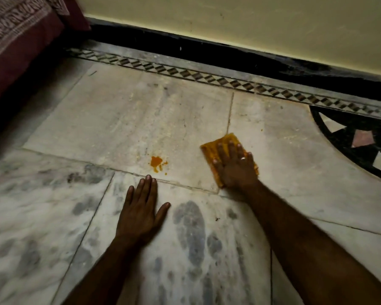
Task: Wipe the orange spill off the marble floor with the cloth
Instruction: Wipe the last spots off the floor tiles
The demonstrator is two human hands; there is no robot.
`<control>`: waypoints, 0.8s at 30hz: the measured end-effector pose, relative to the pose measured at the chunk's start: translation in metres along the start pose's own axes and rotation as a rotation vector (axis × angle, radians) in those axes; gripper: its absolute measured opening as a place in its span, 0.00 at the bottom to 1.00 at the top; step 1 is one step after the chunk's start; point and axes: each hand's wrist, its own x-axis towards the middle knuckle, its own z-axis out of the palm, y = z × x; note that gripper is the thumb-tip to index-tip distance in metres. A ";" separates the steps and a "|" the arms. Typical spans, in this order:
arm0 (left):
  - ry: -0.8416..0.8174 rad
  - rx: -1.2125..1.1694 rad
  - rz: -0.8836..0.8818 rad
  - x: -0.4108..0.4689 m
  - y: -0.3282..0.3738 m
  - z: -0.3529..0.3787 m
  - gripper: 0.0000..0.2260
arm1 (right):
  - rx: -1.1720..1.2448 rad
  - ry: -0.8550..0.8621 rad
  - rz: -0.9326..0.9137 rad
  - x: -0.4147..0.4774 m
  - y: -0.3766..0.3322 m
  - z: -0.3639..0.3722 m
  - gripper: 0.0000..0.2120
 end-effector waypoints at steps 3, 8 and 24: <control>-0.005 -0.001 -0.054 0.001 -0.023 -0.005 0.36 | 0.049 0.155 0.209 -0.035 0.006 0.026 0.30; 0.028 -0.006 -0.118 0.006 -0.049 -0.011 0.37 | 0.095 0.348 0.014 -0.122 -0.081 0.075 0.29; 0.189 -0.018 -0.222 0.007 -0.053 -0.011 0.29 | -0.019 0.226 -0.391 0.023 -0.171 0.035 0.28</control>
